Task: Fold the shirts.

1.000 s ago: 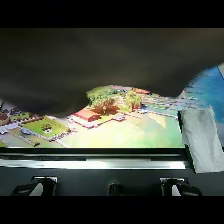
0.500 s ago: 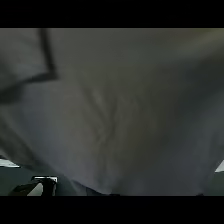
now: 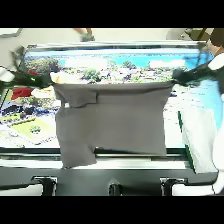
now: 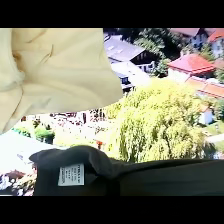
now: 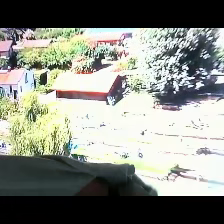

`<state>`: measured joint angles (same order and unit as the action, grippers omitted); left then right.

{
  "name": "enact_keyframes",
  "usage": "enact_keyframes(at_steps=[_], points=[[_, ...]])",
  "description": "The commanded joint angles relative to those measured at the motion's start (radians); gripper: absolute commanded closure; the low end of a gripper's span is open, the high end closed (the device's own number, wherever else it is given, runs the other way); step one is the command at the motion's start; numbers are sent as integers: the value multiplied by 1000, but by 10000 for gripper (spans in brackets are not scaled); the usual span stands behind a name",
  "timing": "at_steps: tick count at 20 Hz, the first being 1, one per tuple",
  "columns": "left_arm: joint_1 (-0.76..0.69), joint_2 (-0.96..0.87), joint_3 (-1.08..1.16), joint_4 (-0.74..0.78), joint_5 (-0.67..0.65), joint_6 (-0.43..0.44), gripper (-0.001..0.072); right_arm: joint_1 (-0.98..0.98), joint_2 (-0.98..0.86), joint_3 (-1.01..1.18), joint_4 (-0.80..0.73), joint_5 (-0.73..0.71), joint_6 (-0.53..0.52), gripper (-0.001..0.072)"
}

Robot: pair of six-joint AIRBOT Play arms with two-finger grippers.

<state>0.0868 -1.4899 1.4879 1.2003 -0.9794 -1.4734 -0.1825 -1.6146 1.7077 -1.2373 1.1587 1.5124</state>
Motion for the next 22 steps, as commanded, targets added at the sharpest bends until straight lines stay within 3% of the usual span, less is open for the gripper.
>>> enact_keyframes(at_steps=[1, 4, 6, 8, 11, 14, 22], points=[[-5, -199, 16, -111, 142, 7, 670, 1, -188, -6, 149, -196, 60, 670], [-1, -253, 84, -136, 176, 8, 669, 1, -217, -6, 160, -292, 88, 670], [1, -251, 107, -135, 119, 14, 670, -5, -205, -5, 148, -259, 66, 669], [17, -241, 130, -126, -33, 57, 670, -8, -166, -5, 71, -138, 53, 669], [31, -241, 127, -29, -319, 48, 670, -7, -137, -10, -53, 166, 54, 669], [31, -252, 70, -10, -492, 42, 670, -6, -137, -84, -64, 280, 44, 670], [31, -274, -9, -11, -504, 34, 669, -6, -137, -185, -57, 265, 76, 669]])
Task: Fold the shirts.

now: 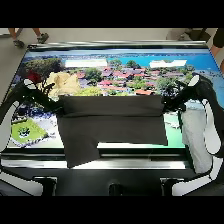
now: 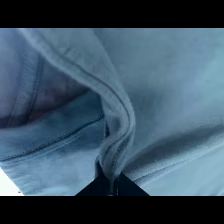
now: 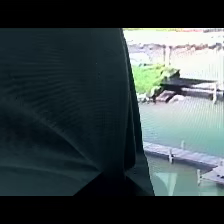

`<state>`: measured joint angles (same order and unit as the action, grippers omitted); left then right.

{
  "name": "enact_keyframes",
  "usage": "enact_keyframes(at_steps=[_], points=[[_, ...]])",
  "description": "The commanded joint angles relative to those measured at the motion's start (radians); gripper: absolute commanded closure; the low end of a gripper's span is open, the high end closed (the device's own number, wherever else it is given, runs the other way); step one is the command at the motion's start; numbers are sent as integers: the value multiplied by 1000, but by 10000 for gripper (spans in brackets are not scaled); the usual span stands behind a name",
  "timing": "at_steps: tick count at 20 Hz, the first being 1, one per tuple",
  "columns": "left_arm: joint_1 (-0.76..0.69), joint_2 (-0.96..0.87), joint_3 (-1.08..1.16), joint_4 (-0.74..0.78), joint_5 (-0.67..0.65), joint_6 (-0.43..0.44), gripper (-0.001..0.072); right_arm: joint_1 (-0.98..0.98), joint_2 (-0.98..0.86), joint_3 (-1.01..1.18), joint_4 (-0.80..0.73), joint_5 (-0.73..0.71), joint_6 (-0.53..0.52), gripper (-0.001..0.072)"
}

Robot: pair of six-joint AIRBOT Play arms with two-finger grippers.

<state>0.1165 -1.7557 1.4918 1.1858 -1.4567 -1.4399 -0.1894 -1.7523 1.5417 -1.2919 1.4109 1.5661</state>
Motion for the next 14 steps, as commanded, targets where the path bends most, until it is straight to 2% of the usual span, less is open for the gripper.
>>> enact_keyframes(at_steps=[1, 5, 6, 8, 9, 11, 14], points=[[1, -8, -13, 4, -26, 1, 669, 1, 1, -19, -2, 12, 31, 669], [1, -8, -13, 4, -28, 1, 669, 1, 1, -19, -3, 17, 58, 668], [1, -7, -13, 0, -29, 1, 657, 1, 1, -19, -3, 20, 73, 644], [8, -3, -3, -8, -56, 5, 331, -1, 9, -17, -2, 48, 69, 332], [21, 5, 12, -8, -82, 5, 309, -4, 24, -15, -15, 71, 50, 318], [64, 40, 35, -8, -135, 5, 308, -35, 77, -15, -28, 122, 14, 254], [131, 151, -58, -8, -162, 5, 308, -141, 138, -25, -28, 219, 16, 255]])
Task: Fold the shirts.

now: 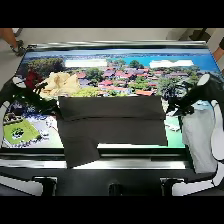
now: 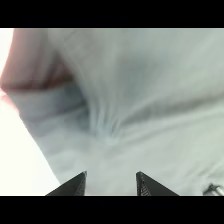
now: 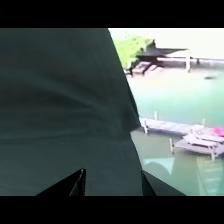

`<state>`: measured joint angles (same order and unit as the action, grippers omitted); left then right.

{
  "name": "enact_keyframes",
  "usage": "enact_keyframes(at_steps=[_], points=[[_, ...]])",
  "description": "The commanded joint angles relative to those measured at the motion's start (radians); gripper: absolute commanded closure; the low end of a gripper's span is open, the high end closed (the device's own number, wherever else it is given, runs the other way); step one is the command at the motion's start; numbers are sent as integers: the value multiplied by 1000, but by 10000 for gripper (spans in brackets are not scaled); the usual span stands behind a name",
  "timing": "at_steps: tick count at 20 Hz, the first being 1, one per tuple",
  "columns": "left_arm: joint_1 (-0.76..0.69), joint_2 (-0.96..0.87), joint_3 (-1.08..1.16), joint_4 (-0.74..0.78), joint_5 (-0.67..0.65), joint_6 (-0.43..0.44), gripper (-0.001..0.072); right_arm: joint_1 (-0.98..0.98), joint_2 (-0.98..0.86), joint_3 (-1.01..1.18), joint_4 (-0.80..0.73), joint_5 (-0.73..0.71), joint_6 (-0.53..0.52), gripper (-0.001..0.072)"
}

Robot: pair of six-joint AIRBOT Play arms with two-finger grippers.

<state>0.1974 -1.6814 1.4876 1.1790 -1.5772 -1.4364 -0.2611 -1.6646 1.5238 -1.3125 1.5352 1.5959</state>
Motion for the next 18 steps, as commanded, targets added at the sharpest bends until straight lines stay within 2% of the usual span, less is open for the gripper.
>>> enact_keyframes(at_steps=[1, 5, 8, 13, 16, 18], points=[[64, 125, -140, -2, -15, 8, 308, -89, 75, -39, -8, 102, -14, 255], [88, 346, -640, -26, 146, 112, 310, -95, 210, -282, 14, -19, -41, 255], [94, 439, -845, -101, 212, 181, 311, -95, 263, -371, 21, -60, -56, 255], [94, 442, -946, -187, 280, 193, 313, -95, 276, -402, 18, -41, -71, 255], [94, 442, -977, -190, 299, 192, 324, -95, 299, -451, 18, -54, -87, 255], [94, 442, -978, -200, 340, 188, 442, -95, 328, -495, 18, -65, -90, 255]])
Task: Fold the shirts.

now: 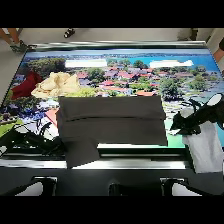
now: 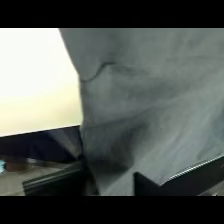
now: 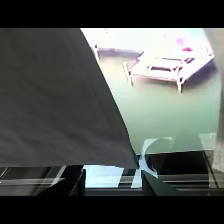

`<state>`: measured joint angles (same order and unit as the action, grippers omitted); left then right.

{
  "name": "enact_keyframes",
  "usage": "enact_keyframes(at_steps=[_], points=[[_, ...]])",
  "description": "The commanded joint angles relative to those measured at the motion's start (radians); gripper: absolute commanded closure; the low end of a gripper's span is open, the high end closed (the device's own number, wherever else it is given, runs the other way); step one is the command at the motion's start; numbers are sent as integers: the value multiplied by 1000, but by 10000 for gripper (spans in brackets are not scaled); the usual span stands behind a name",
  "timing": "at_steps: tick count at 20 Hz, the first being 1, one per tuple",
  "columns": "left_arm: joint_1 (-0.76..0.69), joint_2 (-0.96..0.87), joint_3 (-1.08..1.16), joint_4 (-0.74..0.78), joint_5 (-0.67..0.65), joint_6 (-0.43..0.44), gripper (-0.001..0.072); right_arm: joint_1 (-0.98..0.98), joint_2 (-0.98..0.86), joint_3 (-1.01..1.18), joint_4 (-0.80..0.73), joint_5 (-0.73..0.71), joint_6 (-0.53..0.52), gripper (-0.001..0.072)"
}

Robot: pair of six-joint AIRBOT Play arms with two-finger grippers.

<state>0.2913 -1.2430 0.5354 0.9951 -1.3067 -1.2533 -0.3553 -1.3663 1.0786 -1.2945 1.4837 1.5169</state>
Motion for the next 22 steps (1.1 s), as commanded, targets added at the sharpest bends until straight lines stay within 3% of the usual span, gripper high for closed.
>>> enact_keyframes(at_steps=[1, 2, 3, 10, 13, 15, 16, 17, 22], points=[[0, 3, -26, -30, 87, 5, 551, -1, 52, -80, 0, -25, -11, 255], [0, 3, -26, -47, 97, 6, 644, -1, 75, -117, 0, -33, -11, 255], [0, 3, -26, -55, 103, 10, 662, -1, 95, -159, 0, -40, -14, 255], [0, 4, -26, -53, 100, 28, 668, -1, 116, -349, 16, -203, -14, 234], [0, 4, -26, -54, 100, 28, 669, -1, 116, -389, 120, -310, -14, 238], [0, 4, -26, -54, 100, 28, 668, -1, 116, -405, 169, -373, -14, 309], [0, 4, -26, -54, 100, 28, 669, -1, 116, -405, 168, -392, -14, 452], [0, 5, -26, -53, 100, 32, 668, -1, 116, -404, 168, -409, -14, 654], [0, 130, 77, -54, 86, 48, 671, -1, 161, -295, 166, -362, -67, 673]])
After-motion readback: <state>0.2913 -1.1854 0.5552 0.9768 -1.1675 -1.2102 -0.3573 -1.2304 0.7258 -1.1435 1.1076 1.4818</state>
